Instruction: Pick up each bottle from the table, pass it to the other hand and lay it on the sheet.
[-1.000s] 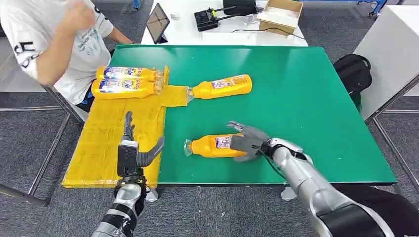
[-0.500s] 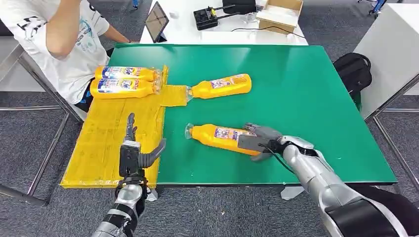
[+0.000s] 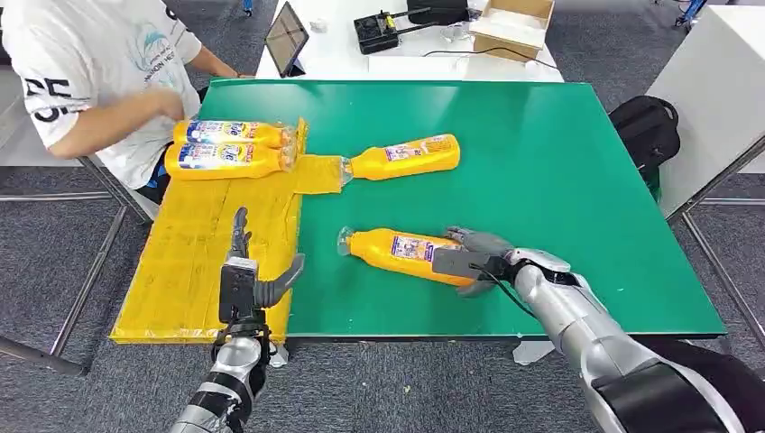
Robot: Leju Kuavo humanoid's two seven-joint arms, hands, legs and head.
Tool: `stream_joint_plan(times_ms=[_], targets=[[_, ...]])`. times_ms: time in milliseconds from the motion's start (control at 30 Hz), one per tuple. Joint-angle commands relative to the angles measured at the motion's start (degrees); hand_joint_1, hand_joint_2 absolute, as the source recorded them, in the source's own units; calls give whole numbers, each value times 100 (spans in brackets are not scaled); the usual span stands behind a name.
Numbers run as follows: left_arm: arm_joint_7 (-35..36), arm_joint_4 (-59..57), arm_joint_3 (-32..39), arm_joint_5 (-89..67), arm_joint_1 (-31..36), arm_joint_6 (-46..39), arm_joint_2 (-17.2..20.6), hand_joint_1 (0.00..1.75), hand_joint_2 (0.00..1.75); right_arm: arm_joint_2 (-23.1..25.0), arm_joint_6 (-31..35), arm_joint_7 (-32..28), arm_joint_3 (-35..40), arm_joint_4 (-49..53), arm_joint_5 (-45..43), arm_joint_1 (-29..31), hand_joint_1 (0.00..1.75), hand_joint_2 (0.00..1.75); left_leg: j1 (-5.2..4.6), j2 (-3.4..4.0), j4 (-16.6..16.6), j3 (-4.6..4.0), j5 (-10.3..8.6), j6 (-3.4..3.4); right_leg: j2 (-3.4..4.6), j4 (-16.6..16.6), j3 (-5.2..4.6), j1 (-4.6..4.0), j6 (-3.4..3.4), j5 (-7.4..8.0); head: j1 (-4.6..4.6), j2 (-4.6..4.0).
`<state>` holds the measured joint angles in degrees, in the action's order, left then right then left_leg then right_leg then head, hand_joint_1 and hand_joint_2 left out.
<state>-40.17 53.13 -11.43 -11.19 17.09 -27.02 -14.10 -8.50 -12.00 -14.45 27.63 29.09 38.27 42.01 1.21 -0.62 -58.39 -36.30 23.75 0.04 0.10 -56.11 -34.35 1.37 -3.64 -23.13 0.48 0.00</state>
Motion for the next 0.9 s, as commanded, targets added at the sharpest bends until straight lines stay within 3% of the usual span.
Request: stream_joint_plan(times_ms=[33, 300, 333, 367, 400, 500, 900], targets=[[17, -331, 5, 0, 147, -9, 40, 0, 175, 50, 212, 84, 234, -299, 44, 204, 0, 175, -2, 9, 3, 15, 5, 4, 4, 0, 10, -1, 15, -4, 0, 0], [17, -581, -39, -88, 246, 88, -79, 0, 175, 471, 543, 218, 368, -549, 16, -393, 2, 175, 4, 5, 12, 33, 7, 5, -1, 15, 32, -9, 20, -5, 2, 0], [17, -584, -56, -83, 248, 67, -85, 0, 175, 576, 710, 222, 369, -625, 21, -437, 17, 175, 6, 4, 6, 18, 5, 2, 1, 11, 17, -9, 12, -2, -2, 0], [17, -560, -81, -71, 235, 29, -76, 0, 175, 705, 915, 190, 349, -697, 11, -476, 52, 175, 7, 5, 13, 36, 8, 4, -1, 18, 36, -11, 20, -5, 0, 0], [17, -651, -23, -72, 238, -46, -80, 0, 175, 860, 1500, -146, 12, -493, -259, -671, 175, 175, 6, 9, 11, 29, 6, 2, 3, 14, 25, -9, 16, -3, -2, 0], [17, -599, -3, -57, 177, 14, -23, 0, 175, 1126, 1883, -98, -5, -408, -205, -928, 175, 175, 13, 32, 20, 46, 11, -2, 23, 23, 35, -17, 24, 0, 0, 0], [17, -638, 44, -105, 152, 95, -75, 0, 175, 1106, 2034, -220, -259, -117, -248, -1177, 175, 175, 11, 31, 12, 42, 12, 5, 25, 12, 25, -12, 20, -7, 0, 0]])
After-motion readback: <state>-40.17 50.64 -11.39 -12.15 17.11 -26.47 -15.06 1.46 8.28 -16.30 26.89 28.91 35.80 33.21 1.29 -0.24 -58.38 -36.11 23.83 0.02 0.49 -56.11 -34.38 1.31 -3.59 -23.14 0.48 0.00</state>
